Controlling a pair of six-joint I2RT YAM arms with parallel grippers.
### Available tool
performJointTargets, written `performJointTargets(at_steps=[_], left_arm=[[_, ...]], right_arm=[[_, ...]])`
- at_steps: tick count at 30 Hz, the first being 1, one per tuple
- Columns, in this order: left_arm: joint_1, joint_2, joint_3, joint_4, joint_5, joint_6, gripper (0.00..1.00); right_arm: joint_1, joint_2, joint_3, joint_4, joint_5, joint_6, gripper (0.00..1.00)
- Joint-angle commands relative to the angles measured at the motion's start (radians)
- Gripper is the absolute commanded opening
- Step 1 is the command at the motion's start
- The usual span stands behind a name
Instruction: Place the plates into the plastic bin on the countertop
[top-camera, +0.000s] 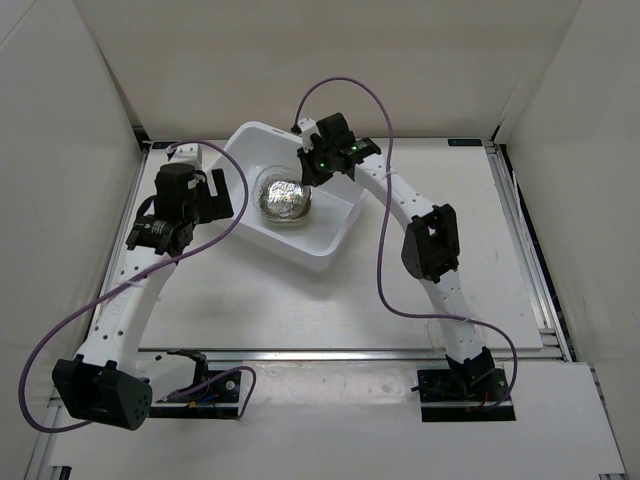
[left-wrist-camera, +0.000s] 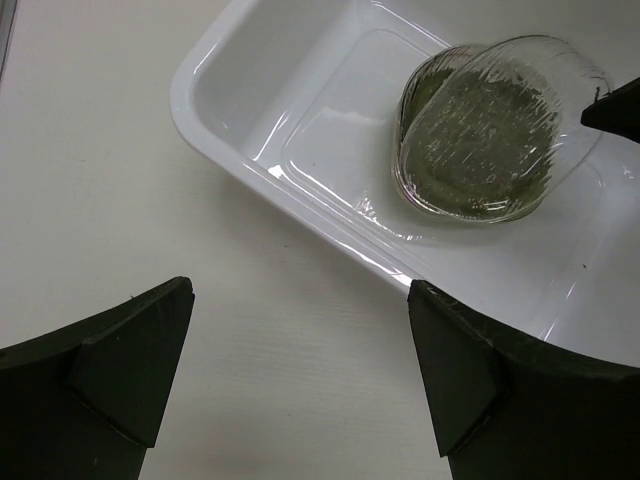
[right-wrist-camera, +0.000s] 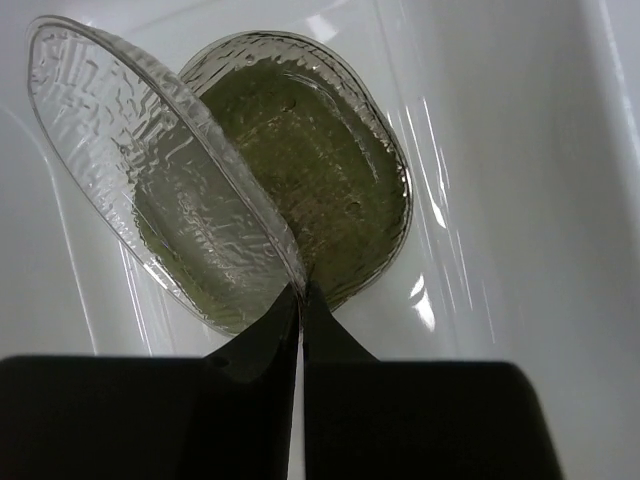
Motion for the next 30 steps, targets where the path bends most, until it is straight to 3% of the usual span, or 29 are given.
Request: performJointTargets(at_steps=[1, 5, 17, 21, 26, 28, 30], left_arm=[[0.006, -0.021, 0.019, -0.023, 0.030, 0.005, 0.99], [0.006, -0.026, 0.016, -0.023, 0.033, 0.010, 0.99], [0.006, -0.005, 0.022, -0.026, 0.059, 0.014, 0.99], [0.006, 0.002, 0.028, -0.023, 0.075, 0.014, 0.99], [0.006, 0.026, 0.053, -0.023, 0.107, 0.031, 0.99], [-0.001, 0.040, 0.060, -0.011, 0.148, 0.044, 0.99], [-0.021, 0.051, 0.062, 0.005, 0.167, 0.044, 0.99]], right_arm=[[0.034, -0.022, 0.022, 0.129, 0.066, -0.019, 0.00], [0.037, 0.049, 0.109, 0.092, 0.083, -0.009, 0.00], [0.019, 0.092, 0.075, 0.034, 0.097, -0.029, 0.05], [0.019, 0.101, 0.078, 0.037, 0.082, -0.031, 0.13], [0.019, 0.089, 0.081, 0.050, 0.068, -0.045, 0.39], [0.019, 0.064, 0.084, 0.058, 0.045, -0.063, 0.44], [0.016, 0.038, 0.081, 0.070, 0.026, -0.071, 0.58]])
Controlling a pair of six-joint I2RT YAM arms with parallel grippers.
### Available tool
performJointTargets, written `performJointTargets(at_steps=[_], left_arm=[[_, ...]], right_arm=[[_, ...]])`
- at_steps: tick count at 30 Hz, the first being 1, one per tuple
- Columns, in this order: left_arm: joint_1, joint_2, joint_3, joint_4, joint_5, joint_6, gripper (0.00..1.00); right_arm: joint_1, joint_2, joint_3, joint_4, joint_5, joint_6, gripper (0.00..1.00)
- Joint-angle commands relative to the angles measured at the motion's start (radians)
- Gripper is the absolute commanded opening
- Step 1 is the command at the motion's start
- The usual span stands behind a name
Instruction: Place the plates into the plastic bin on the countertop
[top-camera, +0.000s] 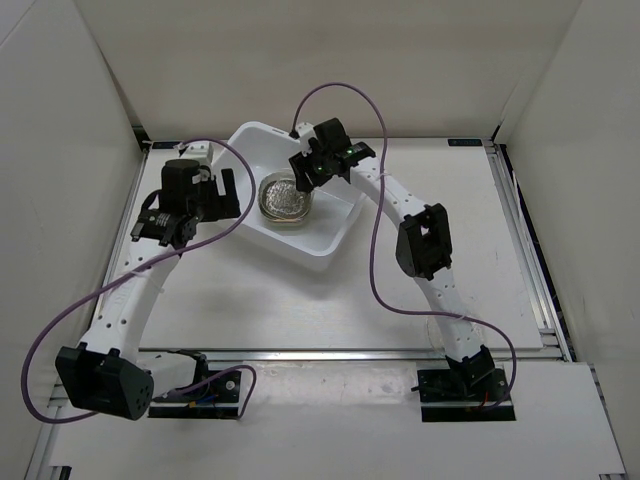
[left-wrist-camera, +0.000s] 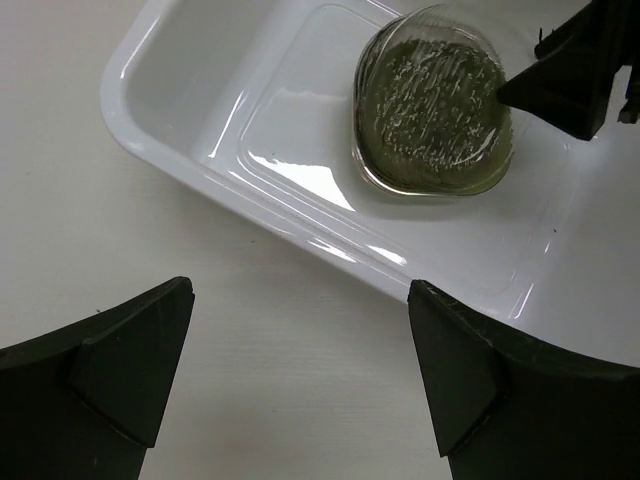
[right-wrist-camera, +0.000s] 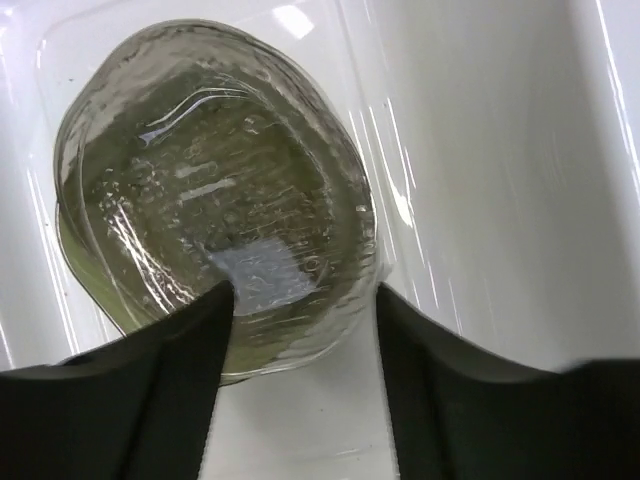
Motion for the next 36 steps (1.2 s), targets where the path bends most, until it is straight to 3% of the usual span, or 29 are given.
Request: performJointTargets(at_steps=[1, 2, 4, 5, 10, 12, 19, 24, 30, 36], left_arm=[[-0.033, 0.007, 0.041, 0.028, 0.070, 0.022, 0.99], [-0.045, 0.007, 0.043, 0.046, 0.072, 0.023, 0.99], [-0.077, 0.018, 0.044, 0.074, 0.087, 0.036, 0.99], [-0.088, 0.026, 0.057, 0.083, 0.087, 0.040, 0.99], [-0.183, 0.081, 0.093, 0.095, 0.102, 0.068, 0.99], [-0.242, 0.124, 0.122, 0.099, 0.144, 0.082, 0.99], [-0.465, 0.298, 0.240, 0.132, 0.271, 0.126, 0.99], [-0.649, 0.528, 0.375, 0.151, 0.409, 0.135, 0.99], [-0.787, 0.755, 0.514, 0.151, 0.509, 0.138, 0.99], [-0.910, 1.004, 0.698, 0.132, 0.524, 0.145, 0.99]], right_arm=[[0.002, -0.074, 0.039, 0.035, -0.048, -0.037, 0.66], [0.002, -0.089, 0.033, 0.040, -0.046, -0.043, 0.83], [-0.001, -0.141, 0.006, 0.055, -0.041, -0.043, 0.97], [-0.007, -0.160, -0.010, 0.061, -0.055, -0.043, 0.99], [-0.111, -0.325, -0.157, 0.112, -0.167, 0.056, 0.99], [-0.151, -0.396, -0.221, 0.104, -0.140, 0.116, 0.99], [-0.448, -0.838, -0.649, 0.122, 0.087, 0.357, 0.99], [-0.677, -1.141, -0.880, 0.013, 0.435, 0.523, 0.99], [-0.864, -1.411, -1.048, -0.046, 0.526, 0.627, 0.99], [-0.917, -1.491, -1.068, -0.073, 0.482, 0.627, 0.99]])
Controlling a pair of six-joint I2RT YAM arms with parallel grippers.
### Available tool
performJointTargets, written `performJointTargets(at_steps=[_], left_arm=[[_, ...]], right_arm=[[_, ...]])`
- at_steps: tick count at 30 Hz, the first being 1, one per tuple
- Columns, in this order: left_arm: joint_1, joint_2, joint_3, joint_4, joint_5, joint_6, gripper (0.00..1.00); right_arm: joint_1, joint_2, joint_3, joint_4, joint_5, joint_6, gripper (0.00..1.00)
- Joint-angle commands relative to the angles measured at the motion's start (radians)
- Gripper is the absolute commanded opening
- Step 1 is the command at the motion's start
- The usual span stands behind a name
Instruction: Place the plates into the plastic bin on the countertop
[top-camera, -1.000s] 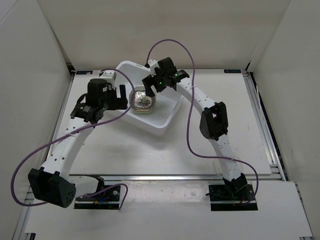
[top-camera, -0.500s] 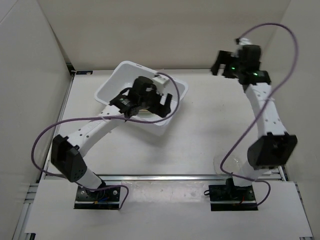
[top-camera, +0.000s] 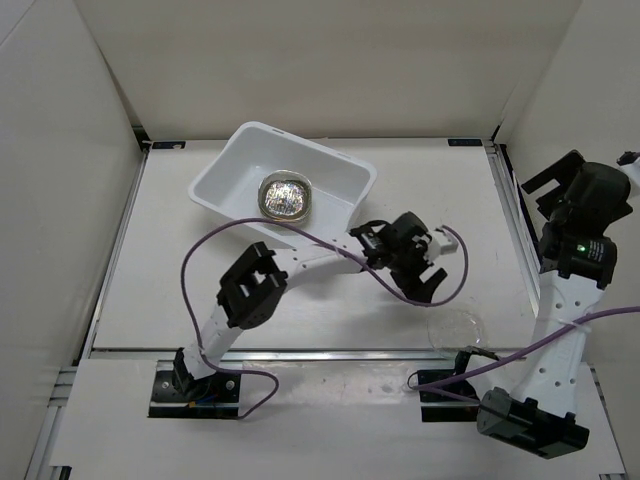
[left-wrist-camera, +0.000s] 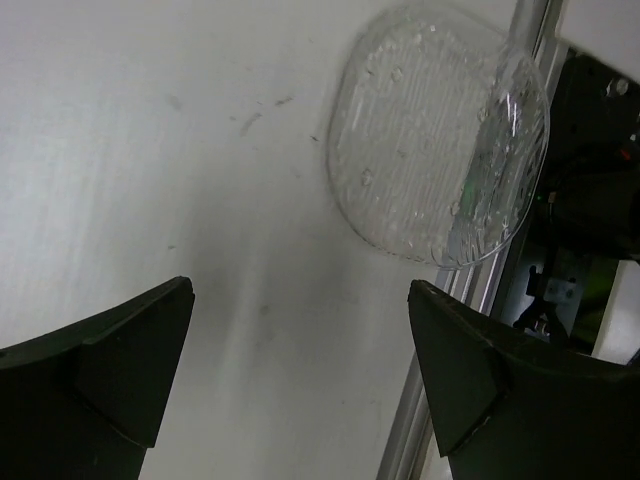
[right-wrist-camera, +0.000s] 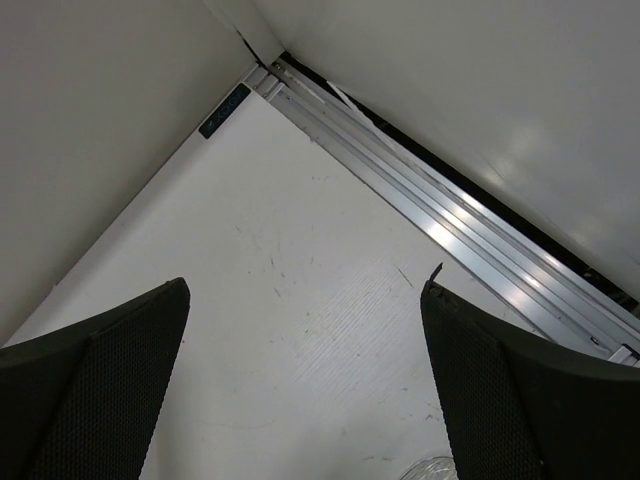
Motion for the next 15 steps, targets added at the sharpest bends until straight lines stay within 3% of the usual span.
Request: performJointTargets(at_steps=[1, 8, 15], left_arm=[[-0.062, 0.098, 0.153, -0.046, 0.030, 0.006, 0.99], [-0.090, 0.296, 0.332, -0.062, -0.008, -0.056, 0.96], [-0.114, 0.364, 0.350, -0.065, -0.045, -0.082, 0.77]], right_arm=[[-0.008, -0.007, -0.011, -0.026, -0.012, 0.017, 0.99], [0.019, -0.013, -0.026, -0.008, -0.119, 0.017, 0.99], [0.047, -0.013, -0.038, -0.001, -0.116, 0.018, 0.99]])
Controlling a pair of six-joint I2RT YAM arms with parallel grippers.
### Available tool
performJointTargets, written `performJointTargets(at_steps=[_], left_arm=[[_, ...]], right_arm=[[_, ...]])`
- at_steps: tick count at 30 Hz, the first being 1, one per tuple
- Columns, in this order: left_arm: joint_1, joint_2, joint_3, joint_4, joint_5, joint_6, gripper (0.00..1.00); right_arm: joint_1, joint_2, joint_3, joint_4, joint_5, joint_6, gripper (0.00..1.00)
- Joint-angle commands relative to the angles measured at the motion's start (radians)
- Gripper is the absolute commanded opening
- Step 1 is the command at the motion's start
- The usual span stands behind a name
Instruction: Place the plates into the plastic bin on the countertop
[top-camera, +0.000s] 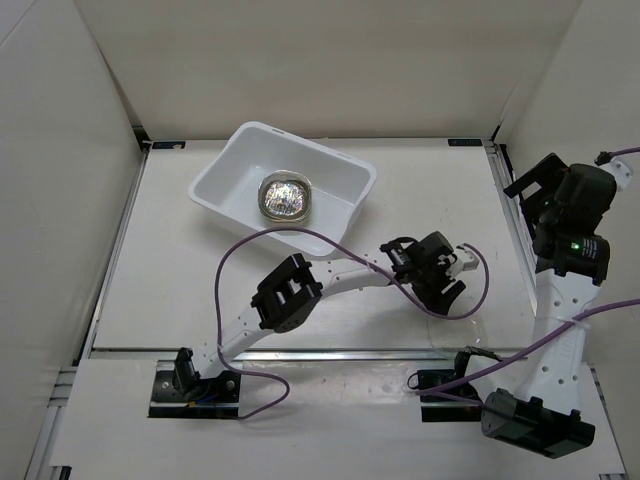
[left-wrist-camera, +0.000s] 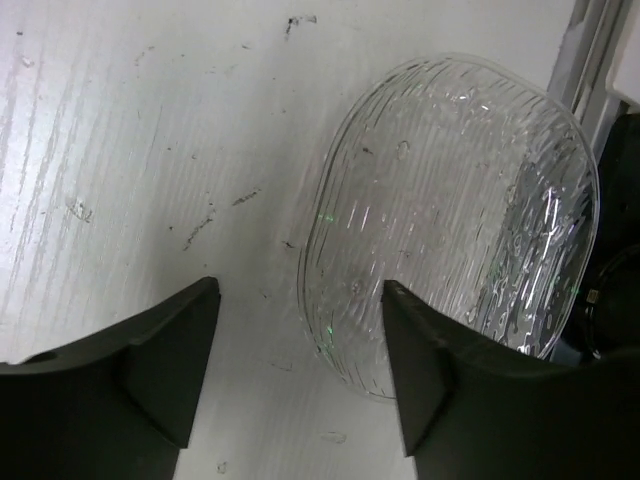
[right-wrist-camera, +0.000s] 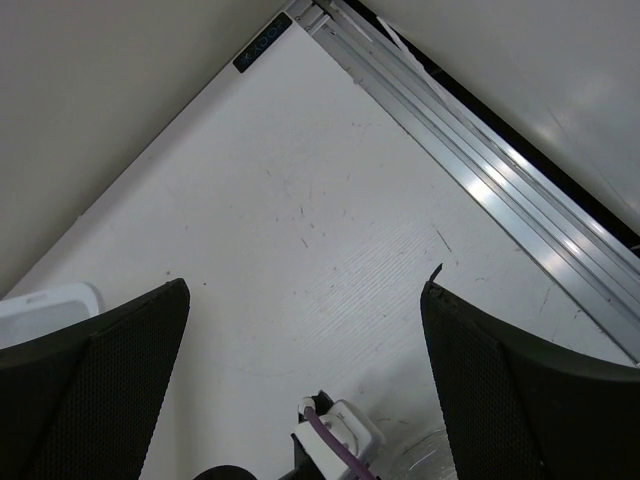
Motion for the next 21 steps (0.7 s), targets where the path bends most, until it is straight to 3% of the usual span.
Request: performJointTargets(at_steps=[1, 4, 10, 13, 21], left_arm=[[-0.021, 0.016, 0.003, -0.031, -0.025, -0.013, 0.73], [-0.041, -0.003, -0.028, -0.031, -0.031, 0.004, 0.66], [-0.062, -0.026, -0.039, -0.043, -0.025, 0.028, 0.40], [-0.062, -0.036, -0.034, -0.046, -0.055, 0.024, 0.11], [0.007, -0.180, -0.082, -0.049, -0.242, -0.015, 0.10]], right_arm=[[0.009, -0.006, -0.004, 0.023, -0.008, 0.004, 0.99], [0.009, -0.006, -0.007, 0.030, -0.012, -0.001, 0.99], [0.010, -0.004, -0.016, 0.030, -0.009, 0.005, 0.99], [0.010, -0.018, -0.020, 0.030, -0.006, 0.005, 0.99], [0.012, -0.030, -0.019, 0.045, -0.012, -0.001, 0.99]])
